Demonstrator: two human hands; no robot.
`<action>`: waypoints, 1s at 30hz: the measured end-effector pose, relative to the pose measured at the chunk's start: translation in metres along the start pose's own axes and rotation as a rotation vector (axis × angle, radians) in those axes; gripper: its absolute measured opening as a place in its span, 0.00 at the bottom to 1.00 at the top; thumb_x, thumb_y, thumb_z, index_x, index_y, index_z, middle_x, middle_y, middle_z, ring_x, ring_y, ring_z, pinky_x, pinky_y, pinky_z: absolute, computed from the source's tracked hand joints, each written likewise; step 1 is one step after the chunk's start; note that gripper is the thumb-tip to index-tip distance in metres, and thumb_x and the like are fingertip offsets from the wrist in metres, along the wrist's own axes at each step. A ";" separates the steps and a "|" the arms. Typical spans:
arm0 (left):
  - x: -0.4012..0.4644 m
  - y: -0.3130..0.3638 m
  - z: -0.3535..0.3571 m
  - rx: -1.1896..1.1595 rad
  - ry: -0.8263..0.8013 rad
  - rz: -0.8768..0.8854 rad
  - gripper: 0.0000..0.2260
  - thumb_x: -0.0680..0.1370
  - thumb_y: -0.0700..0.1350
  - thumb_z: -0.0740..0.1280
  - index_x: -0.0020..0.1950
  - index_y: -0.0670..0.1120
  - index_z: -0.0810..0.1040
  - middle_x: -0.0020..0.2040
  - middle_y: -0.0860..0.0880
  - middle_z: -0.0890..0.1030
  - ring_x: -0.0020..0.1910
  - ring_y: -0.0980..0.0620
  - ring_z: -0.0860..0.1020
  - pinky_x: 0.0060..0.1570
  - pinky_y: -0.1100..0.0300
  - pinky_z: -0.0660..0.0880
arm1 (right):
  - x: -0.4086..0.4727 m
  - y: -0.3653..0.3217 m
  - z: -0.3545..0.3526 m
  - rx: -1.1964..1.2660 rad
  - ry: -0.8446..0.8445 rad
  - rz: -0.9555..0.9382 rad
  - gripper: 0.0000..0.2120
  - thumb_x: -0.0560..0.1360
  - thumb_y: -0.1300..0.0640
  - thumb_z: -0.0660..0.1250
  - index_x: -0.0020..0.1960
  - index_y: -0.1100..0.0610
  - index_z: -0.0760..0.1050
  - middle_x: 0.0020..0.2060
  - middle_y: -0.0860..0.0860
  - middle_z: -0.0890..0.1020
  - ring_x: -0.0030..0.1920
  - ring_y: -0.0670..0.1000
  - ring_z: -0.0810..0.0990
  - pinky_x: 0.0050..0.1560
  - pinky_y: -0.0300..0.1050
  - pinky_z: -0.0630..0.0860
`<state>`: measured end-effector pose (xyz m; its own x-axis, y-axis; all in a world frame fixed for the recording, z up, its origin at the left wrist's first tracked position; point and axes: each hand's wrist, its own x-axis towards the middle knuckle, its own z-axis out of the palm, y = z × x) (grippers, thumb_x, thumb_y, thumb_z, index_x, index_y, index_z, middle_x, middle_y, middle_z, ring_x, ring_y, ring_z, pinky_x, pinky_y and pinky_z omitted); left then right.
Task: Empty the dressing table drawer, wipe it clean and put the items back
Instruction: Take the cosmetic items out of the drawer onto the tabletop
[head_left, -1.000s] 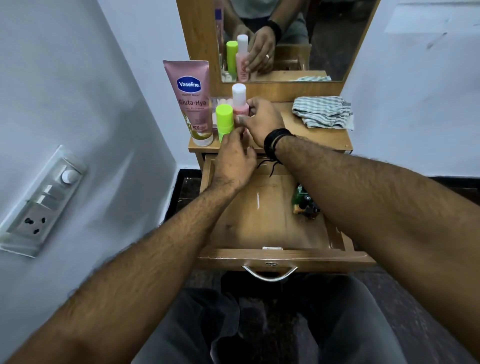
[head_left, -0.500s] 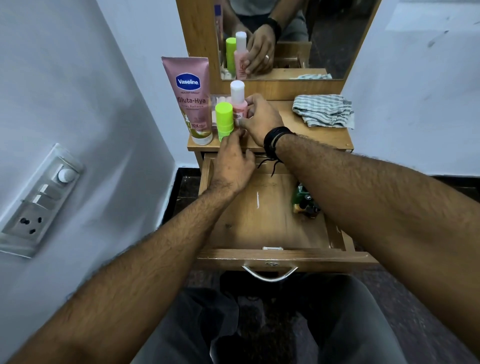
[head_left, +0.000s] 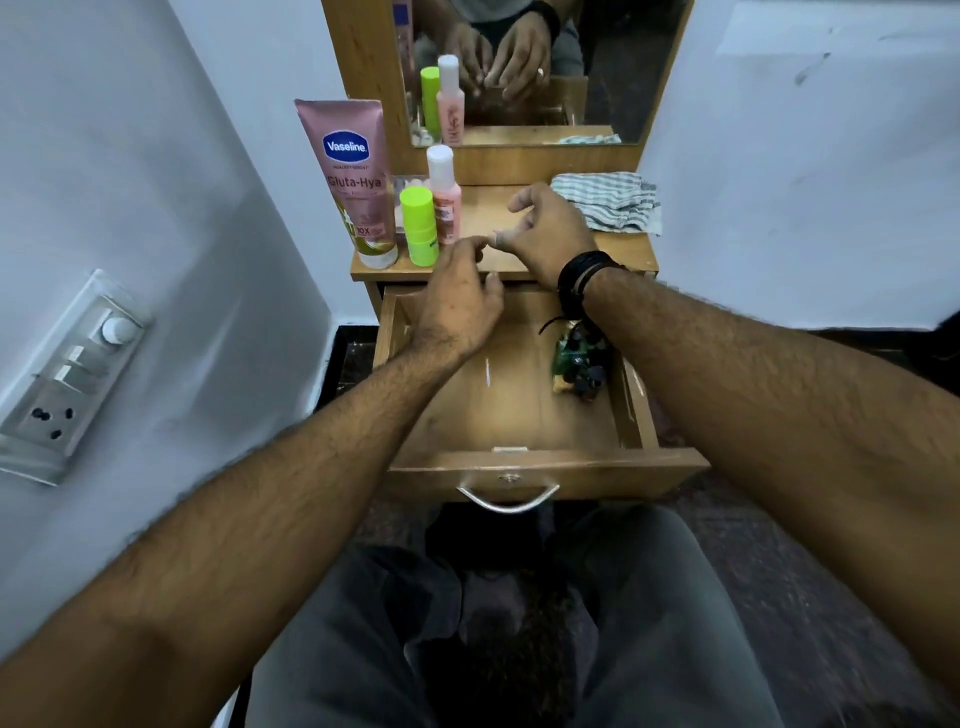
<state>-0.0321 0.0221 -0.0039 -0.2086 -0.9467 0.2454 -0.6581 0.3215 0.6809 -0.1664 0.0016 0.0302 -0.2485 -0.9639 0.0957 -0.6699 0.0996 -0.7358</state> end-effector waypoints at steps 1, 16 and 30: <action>-0.004 0.005 0.004 -0.004 -0.007 0.017 0.20 0.80 0.41 0.65 0.72 0.40 0.70 0.66 0.42 0.74 0.64 0.47 0.74 0.63 0.58 0.70 | -0.008 0.005 -0.008 -0.017 -0.004 -0.002 0.17 0.73 0.50 0.75 0.59 0.55 0.76 0.45 0.49 0.79 0.47 0.49 0.78 0.48 0.44 0.72; -0.059 0.043 0.060 0.394 -0.492 0.143 0.07 0.78 0.48 0.64 0.53 0.49 0.78 0.52 0.45 0.82 0.52 0.42 0.80 0.51 0.49 0.79 | -0.097 0.085 -0.050 -0.597 -0.299 0.074 0.02 0.74 0.54 0.70 0.45 0.52 0.80 0.47 0.54 0.83 0.48 0.58 0.81 0.49 0.50 0.79; -0.063 0.029 0.076 0.580 -0.565 0.193 0.15 0.79 0.52 0.66 0.64 0.49 0.74 0.59 0.45 0.78 0.57 0.40 0.77 0.52 0.42 0.79 | -0.107 0.100 -0.035 -0.678 -0.315 0.070 0.12 0.77 0.52 0.69 0.59 0.52 0.79 0.52 0.54 0.82 0.53 0.58 0.82 0.54 0.58 0.81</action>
<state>-0.0933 0.0901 -0.0520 -0.5856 -0.7932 -0.1673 -0.8100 0.5641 0.1606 -0.2310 0.1230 -0.0304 -0.1625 -0.9646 -0.2077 -0.9694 0.1954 -0.1489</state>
